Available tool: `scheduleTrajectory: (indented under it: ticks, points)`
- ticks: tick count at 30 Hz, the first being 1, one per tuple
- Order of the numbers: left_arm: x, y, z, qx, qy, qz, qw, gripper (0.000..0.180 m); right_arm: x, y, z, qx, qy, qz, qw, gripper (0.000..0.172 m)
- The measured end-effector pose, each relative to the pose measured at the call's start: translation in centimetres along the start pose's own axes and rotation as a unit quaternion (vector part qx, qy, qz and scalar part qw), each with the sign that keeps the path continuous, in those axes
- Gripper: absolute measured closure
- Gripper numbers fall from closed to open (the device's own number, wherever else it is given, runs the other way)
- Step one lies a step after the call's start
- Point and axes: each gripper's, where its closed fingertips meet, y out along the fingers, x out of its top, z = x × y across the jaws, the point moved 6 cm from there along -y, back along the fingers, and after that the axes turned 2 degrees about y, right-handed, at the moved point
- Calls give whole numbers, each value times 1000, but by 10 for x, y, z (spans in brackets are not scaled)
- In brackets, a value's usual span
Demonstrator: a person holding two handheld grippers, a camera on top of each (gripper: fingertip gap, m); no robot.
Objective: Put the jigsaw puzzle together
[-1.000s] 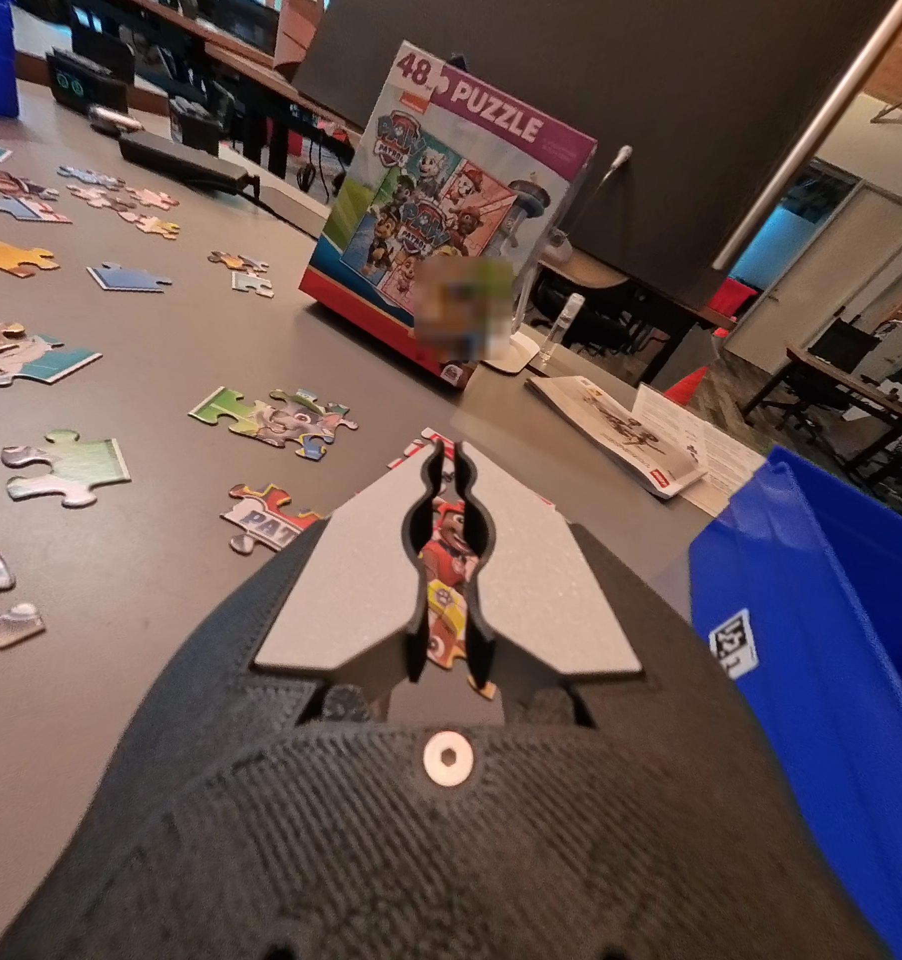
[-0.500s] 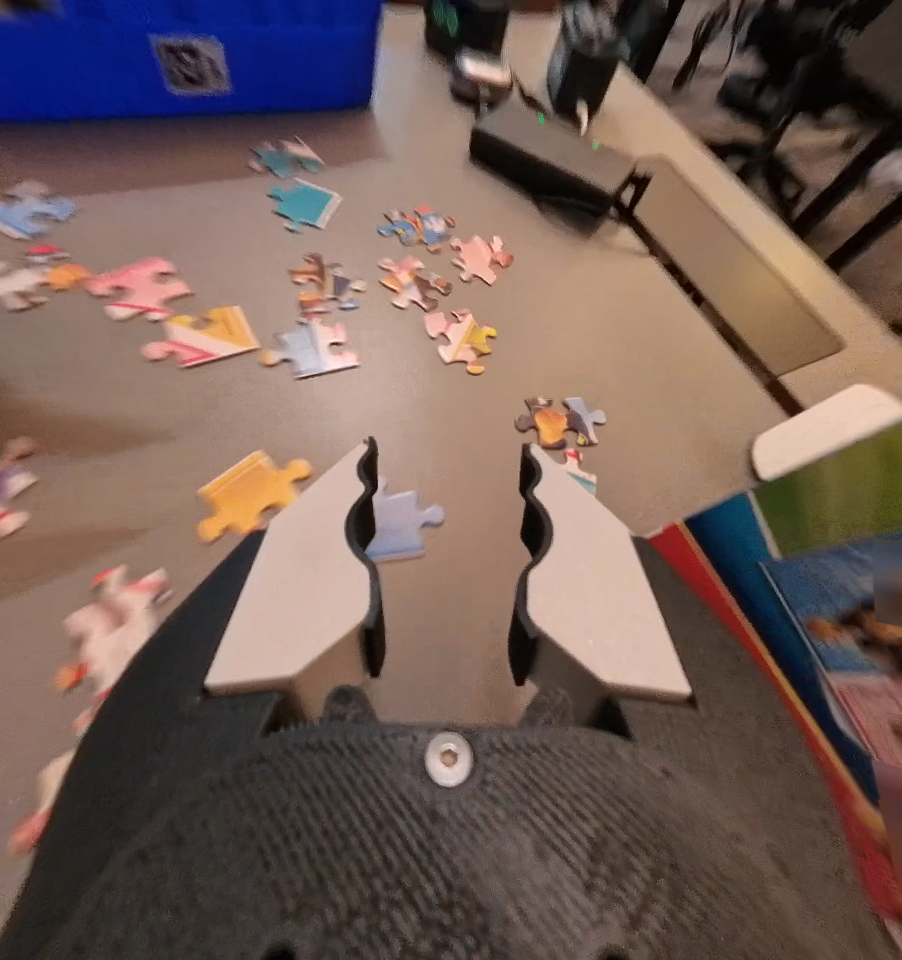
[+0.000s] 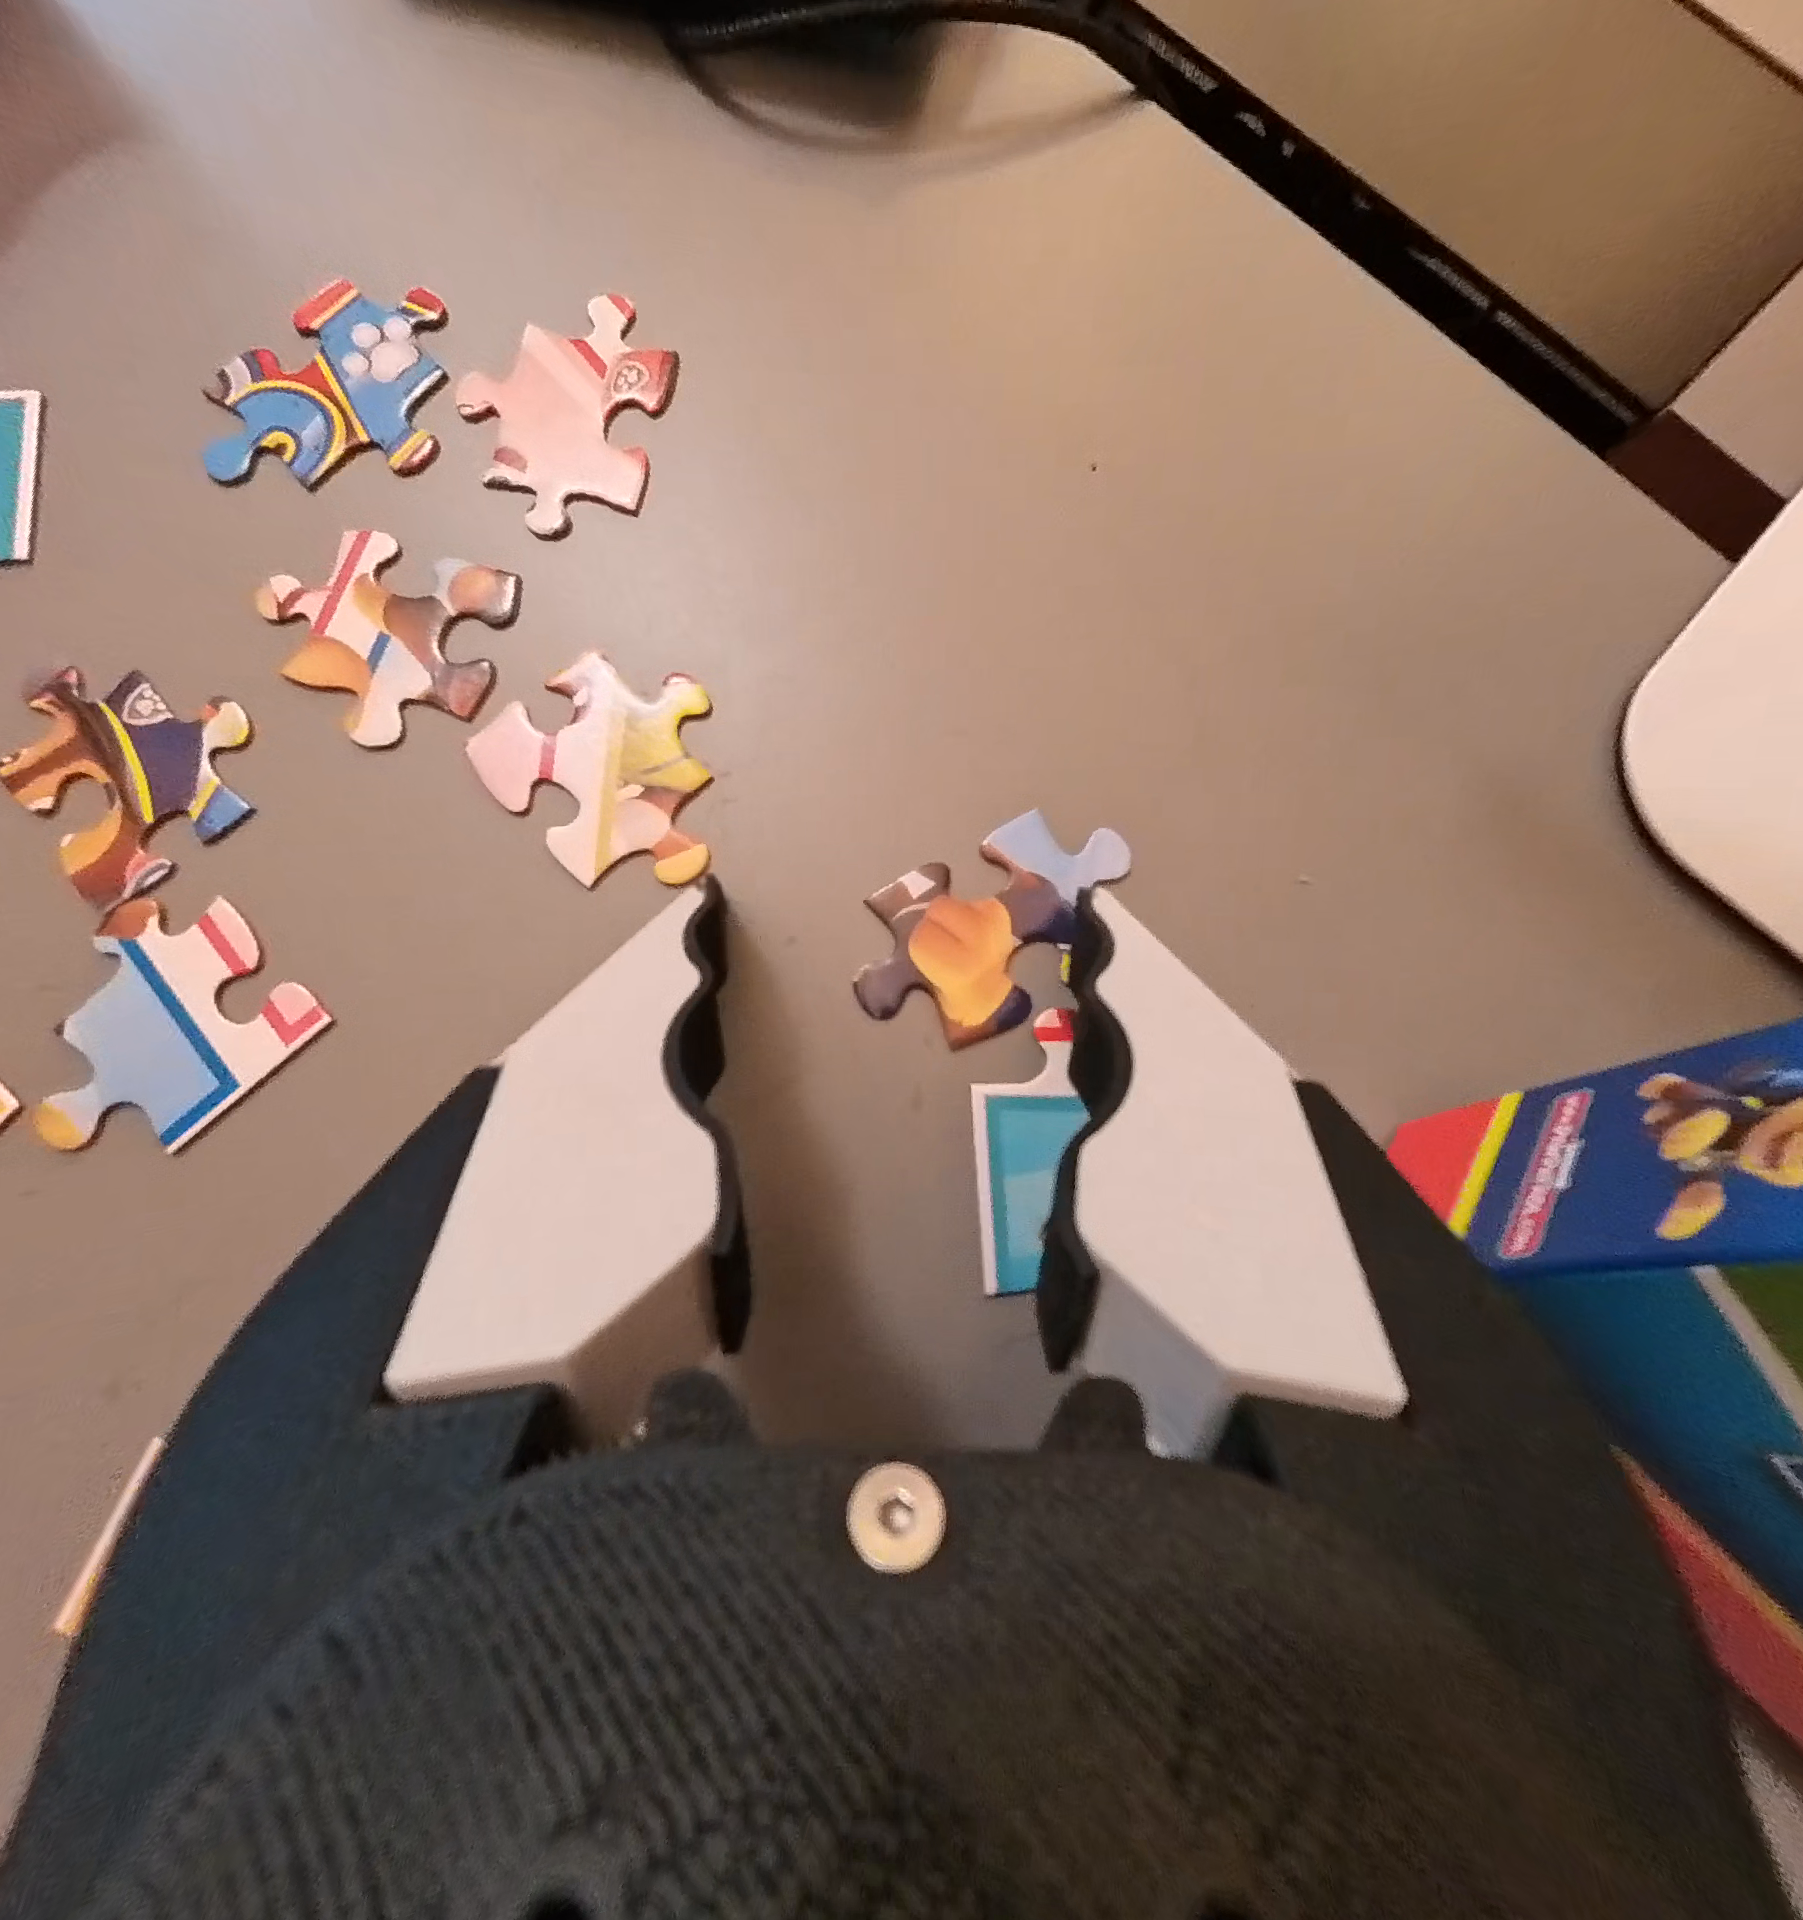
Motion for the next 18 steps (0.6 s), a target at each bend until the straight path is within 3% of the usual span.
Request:
scheduleTrajectory:
  ticks: [3, 6, 8, 11, 16, 18]
  points:
    - [1, -1, 2, -2, -11, -3, 1000, 150, -4, -5, 8, 16, -12, -2, 1000, 115]
    - [1, -1, 3, 0, -14, -3, 1000, 150, -16, -18, 34, 103, -35, 27, 994, 148]
    - [0, -1, 4, 1, -13, -2, 1000, 150, -24, -28, 45, 136, -45, 48, 989, 149]
    - [-1, 0, 3, 2, -11, 0, 1000, 150, -18, -34, 23, 62, -72, 15, 995, 142]
    - [-2, 1, 2, 1, -6, 4, 1000, 150, -1, -14, -13, 38, 47, -16, 998, 95]
    - [-2, 1, 2, 2, -2, 4, 1000, 150, -1, -4, -16, 32, 61, -13, 998, 89]
